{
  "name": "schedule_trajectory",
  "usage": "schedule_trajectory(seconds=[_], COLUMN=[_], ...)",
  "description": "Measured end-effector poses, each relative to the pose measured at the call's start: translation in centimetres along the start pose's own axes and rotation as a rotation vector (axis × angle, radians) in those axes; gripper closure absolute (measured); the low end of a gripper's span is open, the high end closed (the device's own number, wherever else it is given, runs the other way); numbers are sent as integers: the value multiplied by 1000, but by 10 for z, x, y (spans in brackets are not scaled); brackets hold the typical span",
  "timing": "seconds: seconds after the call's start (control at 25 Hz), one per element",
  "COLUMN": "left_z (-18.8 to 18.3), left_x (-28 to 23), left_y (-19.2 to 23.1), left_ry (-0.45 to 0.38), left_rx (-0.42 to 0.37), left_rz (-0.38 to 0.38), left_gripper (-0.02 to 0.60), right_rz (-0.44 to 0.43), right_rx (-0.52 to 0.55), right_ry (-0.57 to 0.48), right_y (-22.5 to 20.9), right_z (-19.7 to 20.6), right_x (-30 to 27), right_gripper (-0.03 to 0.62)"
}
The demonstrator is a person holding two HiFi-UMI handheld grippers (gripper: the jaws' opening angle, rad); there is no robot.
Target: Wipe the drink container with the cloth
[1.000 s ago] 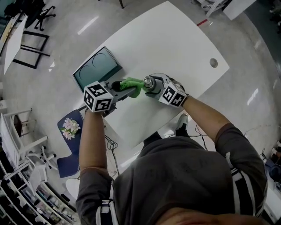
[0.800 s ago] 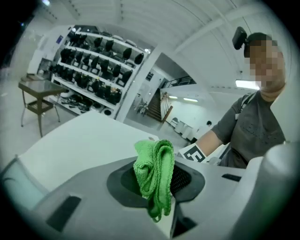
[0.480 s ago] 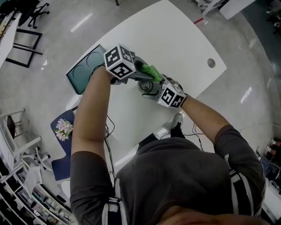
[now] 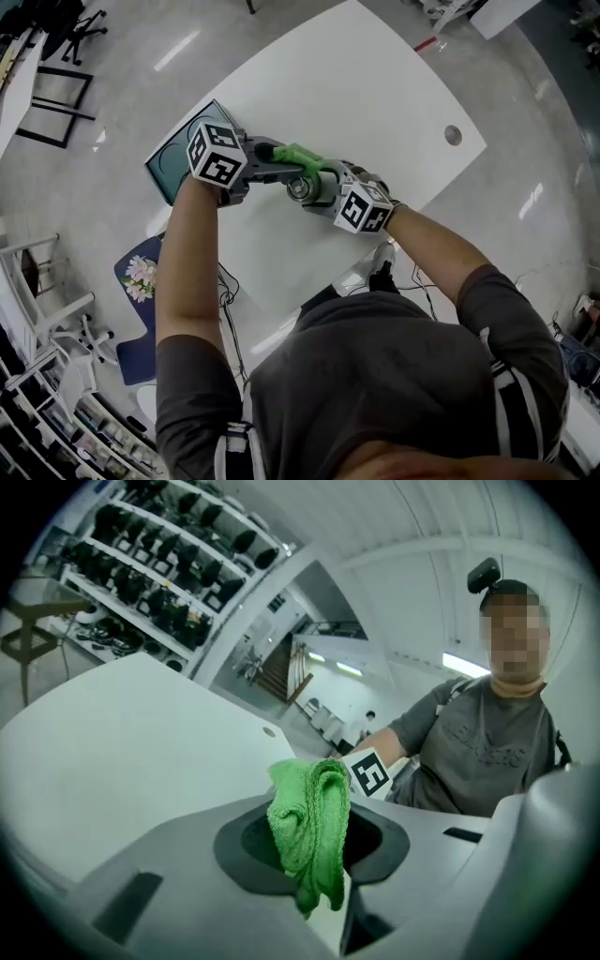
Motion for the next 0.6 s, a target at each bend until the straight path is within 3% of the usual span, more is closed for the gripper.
schedule_trajectory(seconds=[0.2,0.32,0.6], left_z=[13,29,52], left_x=[11,14,15], left_y=[14,15,-12], left_ry=[-242,-329,-473], left_rx=[129,211,273], left_rz=[-47,-64,-130], left_gripper=[500,500,500], right_rz=[-7,-1,3], right_rx=[-31,-67,-87], right_ry=[10,16,31], right_y=[-3,-4,-4], right_z=[6,9,12], right_x=[-1,2,4], right_gripper=[244,245,246])
Point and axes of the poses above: the fingertips, and each gripper's own axes: x backward along the fingers, y to its left, z out of its underside, the point moved 2 cm from there along x, backward along the fingers
